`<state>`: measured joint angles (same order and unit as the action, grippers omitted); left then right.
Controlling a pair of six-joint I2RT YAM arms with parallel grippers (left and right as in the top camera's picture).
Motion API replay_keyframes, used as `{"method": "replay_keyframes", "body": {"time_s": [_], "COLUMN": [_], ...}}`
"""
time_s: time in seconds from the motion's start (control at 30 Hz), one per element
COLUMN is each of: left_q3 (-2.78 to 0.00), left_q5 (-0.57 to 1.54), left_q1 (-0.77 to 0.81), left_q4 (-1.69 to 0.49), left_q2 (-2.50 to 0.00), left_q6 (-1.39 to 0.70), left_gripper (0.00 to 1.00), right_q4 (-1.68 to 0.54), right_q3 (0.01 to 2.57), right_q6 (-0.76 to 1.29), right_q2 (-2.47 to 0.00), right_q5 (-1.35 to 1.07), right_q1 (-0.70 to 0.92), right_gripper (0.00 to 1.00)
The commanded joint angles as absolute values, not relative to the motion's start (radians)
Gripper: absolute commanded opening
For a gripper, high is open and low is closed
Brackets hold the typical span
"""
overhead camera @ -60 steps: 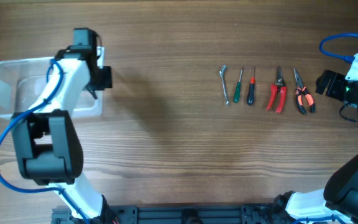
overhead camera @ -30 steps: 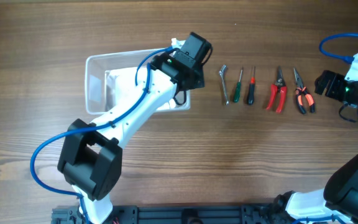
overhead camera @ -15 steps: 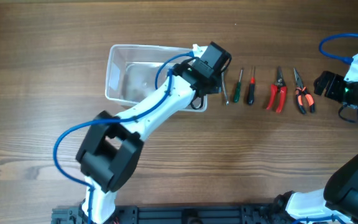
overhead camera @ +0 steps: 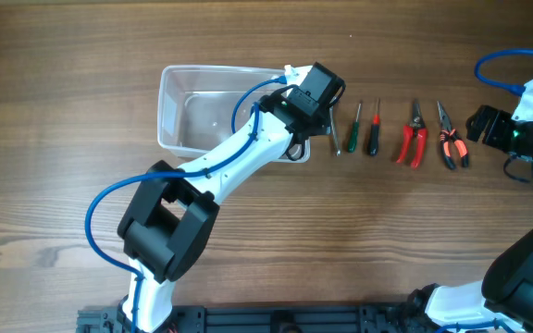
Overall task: Pack container
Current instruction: 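Slide the container rightward toward the tools with the left gripper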
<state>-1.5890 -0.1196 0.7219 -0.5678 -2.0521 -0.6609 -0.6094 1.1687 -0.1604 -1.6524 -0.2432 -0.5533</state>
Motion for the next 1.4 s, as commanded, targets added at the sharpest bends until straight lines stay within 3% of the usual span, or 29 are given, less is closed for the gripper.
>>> {"method": "replay_keyframes", "body": {"time_s": [0.0, 0.07, 0.1, 0.13, 0.17, 0.2, 0.33, 0.5, 0.67, 0.7, 0.73, 0.9, 0.97, 1.07, 1.1, 1.37], "left_q3": [-1.597, -1.597, -1.597, -1.597, -1.597, -1.597, -1.597, -1.602, -1.647, -1.664, -1.673, -1.725, -1.740, -1.749, -1.749, -1.749], "left_q5": [-0.023, -0.023, -0.023, -0.023, -0.023, -0.023, -0.023, -0.020, -0.021, -0.020, -0.020, -0.068, -0.091, -0.091, -0.091, -0.041], "left_q1": [0.720, 0.720, 0.720, 0.720, 0.720, 0.720, 0.714, 0.713, 0.695, 0.686, 0.681, 0.674, 0.675, 0.677, 0.679, 0.712], "left_q4": [-0.557, -0.561, -0.561, -0.560, -0.556, -0.553, -0.550, -0.541, -0.538, -0.542, -0.545, -0.550, -0.550, -0.558, -0.583, -1.004], "left_q2": [-2.101, -2.104, -2.104, -2.104, -2.104, -2.104, -2.102, -2.090, -2.077, -2.077, -2.075, -2.036, -2.004, -1.951, -1.923, -1.779], "left_q6": [-0.768, -0.768, -0.767, -0.767, -0.767, -0.767, -0.764, -0.764, -0.763, -0.757, -0.736, -0.474, -0.387, -0.263, -0.201, 0.080], "left_gripper": [0.04, 0.04, 0.09, 0.25, 0.50, 0.63, 0.75, 0.75, 0.74, 0.65, 0.64, 0.56, 0.46, 0.08, 0.04, 0.04], "right_q4": [-0.611, -0.611, -0.611, -0.611, -0.612, -0.612, -0.612, -0.614, -0.613, -0.614, -0.615, -0.613, -0.612, -0.611, -0.612, -0.612], "right_q3": [1.178, 1.178, 1.178, 1.178, 1.178, 1.178, 1.178, 1.178, 1.178, 1.178, 1.178, 1.178, 1.178, 1.178, 1.178, 1.178], "right_q6": [-0.149, -0.149, -0.149, -0.149, -0.149, -0.150, -0.150, -0.149, -0.149, -0.149, -0.149, -0.149, -0.149, -0.149, -0.149, -0.149], "right_q2": [-1.662, -1.662, -1.662, -1.662, -1.662, -1.662, -1.662, -1.662, -1.662, -1.662, -1.662, -1.662, -1.662, -1.662, -1.662, -1.662], "right_q5": [-0.264, -0.264, -0.264, -0.264, -0.264, -0.264, -0.264, -0.264, -0.264, -0.264, -0.264, -0.264, -0.264, -0.264, -0.264, -0.264], "right_q1": [-0.550, -0.550, -0.550, -0.550, -0.550, -0.550, -0.550, -0.550, -0.550, -0.550, -0.550, -0.550, -0.550, -0.550, -0.550, -0.550], "right_gripper": [1.00, 1.00, 1.00, 1.00, 1.00, 1.00, 1.00, 1.00, 1.00, 1.00, 1.00, 1.00, 0.99, 1.00, 1.00, 1.00]}}
